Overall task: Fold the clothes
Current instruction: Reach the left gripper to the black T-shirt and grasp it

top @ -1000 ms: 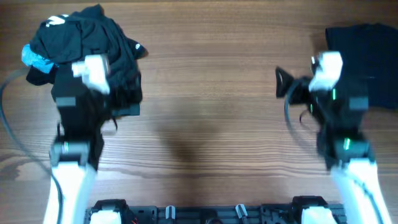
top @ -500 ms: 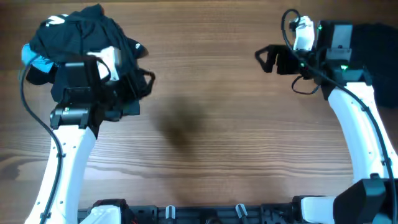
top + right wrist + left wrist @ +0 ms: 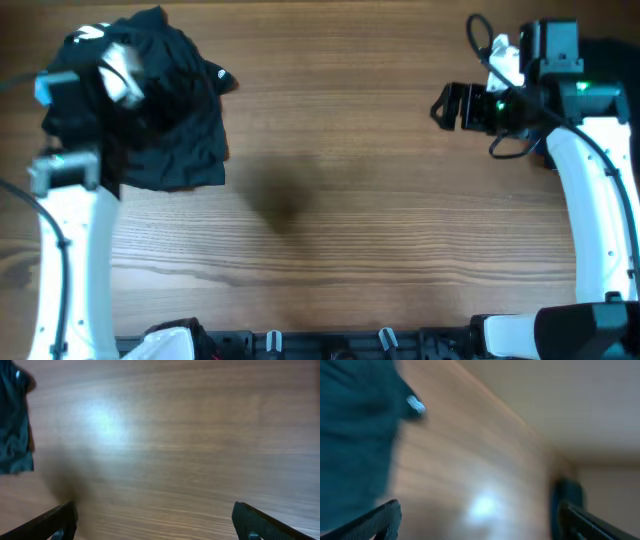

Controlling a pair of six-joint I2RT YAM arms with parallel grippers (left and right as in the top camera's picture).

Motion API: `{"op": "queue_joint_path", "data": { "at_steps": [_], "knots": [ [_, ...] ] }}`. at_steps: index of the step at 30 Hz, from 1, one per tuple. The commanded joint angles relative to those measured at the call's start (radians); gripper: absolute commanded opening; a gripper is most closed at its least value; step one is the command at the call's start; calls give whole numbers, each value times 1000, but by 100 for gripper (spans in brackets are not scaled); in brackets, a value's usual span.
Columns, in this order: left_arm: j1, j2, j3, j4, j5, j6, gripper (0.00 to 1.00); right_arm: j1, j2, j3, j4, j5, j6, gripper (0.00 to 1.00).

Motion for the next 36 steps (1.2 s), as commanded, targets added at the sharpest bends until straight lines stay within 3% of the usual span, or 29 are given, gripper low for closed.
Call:
{"op": "queue_joint_path", "data": {
  "at_steps": [1,8,14,20,31,34,36],
  "knots": [
    [48,119,215,-86,-282,115,99,5,40,89,-38,137,58,100],
    [132,447,524,-163,-397,146,100,12,39,92,14,106,76,100],
    [182,635,530,-31,-399,212,100,11,39,92,138,-104,112,100],
    [180,765,530,81,-404,310,95,11,39,92,146,-50,100,100],
    [179,886,530,180,-385,312,88,11,39,92,145,-21,74,100],
    [179,895,530,196,-385,312,75,11,39,92,145,-21,74,100],
    [179,897,530,195,-385,311,50,11,39,92,145,-21,73,100]
  ]
}}
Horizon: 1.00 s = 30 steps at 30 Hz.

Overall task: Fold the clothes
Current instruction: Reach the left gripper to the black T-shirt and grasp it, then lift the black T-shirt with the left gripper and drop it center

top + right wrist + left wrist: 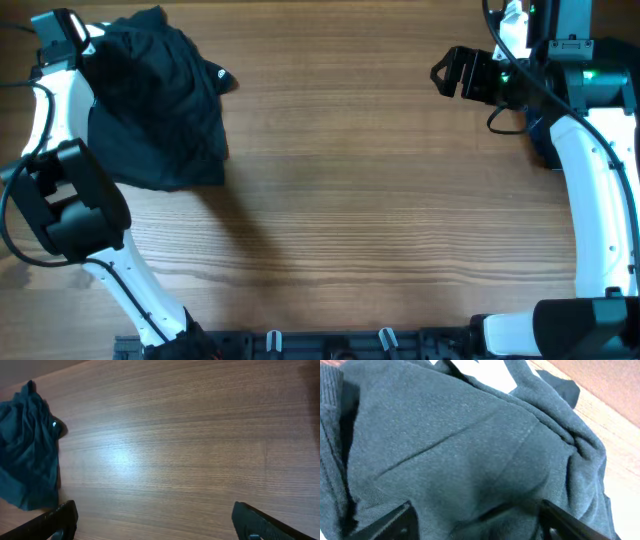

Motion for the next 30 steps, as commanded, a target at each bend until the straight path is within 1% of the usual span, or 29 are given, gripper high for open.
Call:
{"op": "queue_joint_path", "data": {
  "at_steps": [1,3,4,7,8,11,15,18,21,25,26,30],
  "knots": [
    [-2,23,20,10,1,16,43,5,9,18,6,20,-14,100],
    [-1,23,20,14,1,16,25,5,9,18,21,20,-13,100],
    [-2,23,20,13,1,15,18,5,9,18,26,20,-13,100],
    [-8,4,21,10,2,-2,6,5,9,18,32,20,-13,100],
    [-13,-14,22,10,2,-18,4,5,9,18,34,20,-12,100],
    [-32,-94,53,7,2,-19,4,5,9,18,53,20,-11,100],
    [-71,-264,138,-26,6,-100,4,5,9,18,60,16,-10,100],
    [-156,-424,155,-12,24,-120,4,5,9,18,59,6,-10,100],
    [-256,-516,155,-1,21,-119,4,5,9,18,59,-36,-11,100],
    [-346,-563,155,-7,-118,-120,4,5,9,18,42,-37,-11,100],
    [-351,-563,155,-10,-112,-121,4,5,9,18,34,-37,-11,100],
    [-371,-563,155,-26,69,-153,4,5,9,18,17,-71,-14,100]
  ]
}}
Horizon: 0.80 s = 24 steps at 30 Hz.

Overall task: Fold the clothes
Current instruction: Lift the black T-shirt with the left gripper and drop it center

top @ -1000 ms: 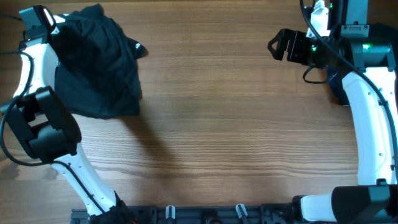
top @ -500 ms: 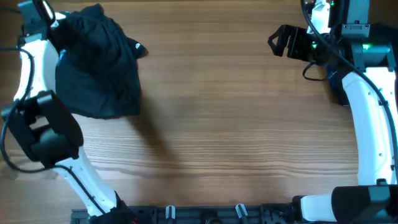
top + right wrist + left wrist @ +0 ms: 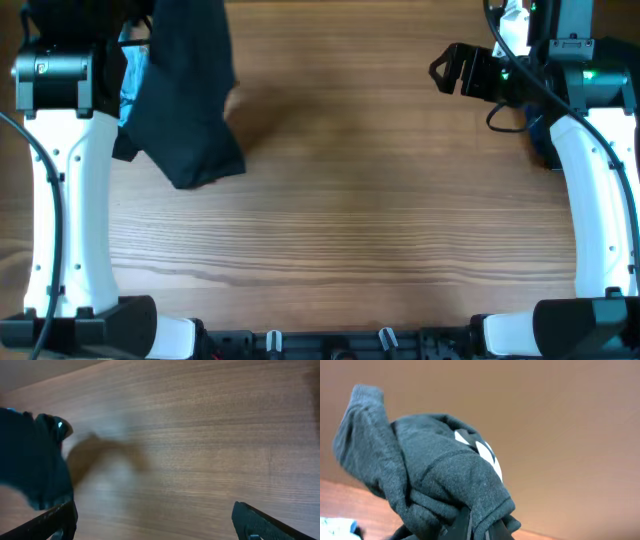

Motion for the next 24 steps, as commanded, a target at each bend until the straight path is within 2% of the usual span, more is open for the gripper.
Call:
{"op": "queue_joint_path", "data": {
  "at_steps": [1,3,5,8,11,15,19,24],
  "knots": [
    [-22,9,4,7,136,-42,4,5,9,18,-3,-77,-17,100],
    [-42,9,4,23,248,-74,4,5,9,18,-2,-186,-74,100],
    [-50,9,4,130,500,-196,4,5,9,18,6,-264,-104,100],
    [-54,9,8,309,671,-368,4,5,9,18,23,-286,-116,100],
    [-75,9,36,418,755,-465,4,5,9,18,38,-287,-116,100],
    [-125,9,144,418,848,-479,4,1,-5,18,66,-387,-116,100],
    [-161,7,258,417,1046,-479,4,-26,-83,18,126,-477,-119,100],
    [-108,1,263,389,1275,-478,4,-50,-166,18,203,-477,-145,100]
  ]
}}
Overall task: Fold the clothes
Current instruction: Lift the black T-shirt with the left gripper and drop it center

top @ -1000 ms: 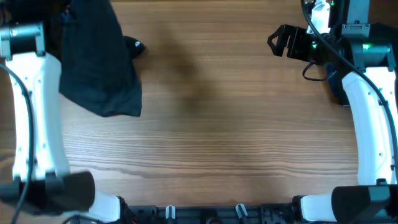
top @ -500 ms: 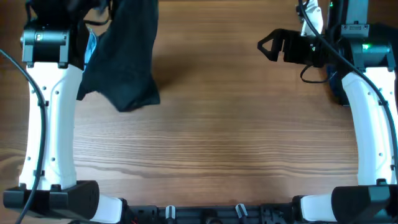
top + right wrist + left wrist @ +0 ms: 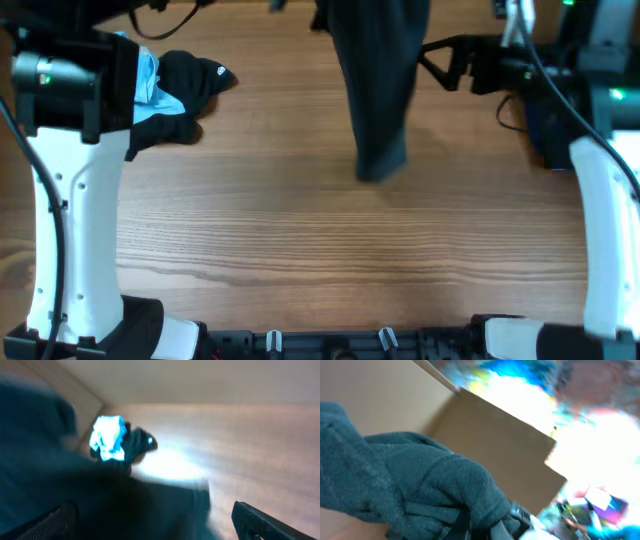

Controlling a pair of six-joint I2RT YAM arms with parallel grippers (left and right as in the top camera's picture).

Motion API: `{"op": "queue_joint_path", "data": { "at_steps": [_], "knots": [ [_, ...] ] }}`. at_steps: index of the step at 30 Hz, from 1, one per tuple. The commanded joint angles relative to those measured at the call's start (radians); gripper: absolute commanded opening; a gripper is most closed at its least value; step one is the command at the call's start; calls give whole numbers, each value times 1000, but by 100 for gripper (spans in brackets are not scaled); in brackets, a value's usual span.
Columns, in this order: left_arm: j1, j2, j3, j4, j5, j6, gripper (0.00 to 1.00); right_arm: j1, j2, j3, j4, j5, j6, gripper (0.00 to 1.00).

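Observation:
A dark teal fleece garment [image 3: 375,95] hangs in the air over the back middle of the table, its lower end near the wood. My left gripper [image 3: 480,527] is shut on a bunched fold of this garment [image 3: 420,480]; in the overhead view the gripper itself is hidden at the top edge. My right gripper [image 3: 447,63] stands open just right of the hanging cloth. In the right wrist view the blurred garment [image 3: 100,505] fills the space before the open right gripper [image 3: 155,527], not between the fingers.
A small pile of black and light blue clothes [image 3: 170,85] lies at the back left, also in the right wrist view as the pile [image 3: 112,437]. The left arm's white link [image 3: 75,220] runs down the left side. Bare wooden table [image 3: 330,260] lies in front.
The garment in my left gripper was hanging over the back left of the table; now it hangs at the back middle, beside my right gripper. A black and light blue pile shows at the left.
My left gripper was open over the dark heap at the back left. Then it was open with the fleece close between its fingers. Then it was shut on the fleece and held it up there, and now the garment hangs at the middle. The right gripper stayed open.

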Motion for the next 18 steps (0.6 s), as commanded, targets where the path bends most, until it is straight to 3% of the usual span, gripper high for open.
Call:
{"op": "queue_joint_path", "data": {
  "at_steps": [1,6,13,18],
  "knots": [
    [57,-5,15,-42,221,-16,4,-6,-56,18,48,-47,-32,100],
    [108,24,15,-56,446,-13,4,-6,-42,18,87,-172,-32,94],
    [138,72,10,-84,454,-17,4,-4,-20,18,95,-483,-137,84],
    [130,109,10,-84,415,-17,4,-5,-6,18,95,-406,-118,87]
  ]
}}
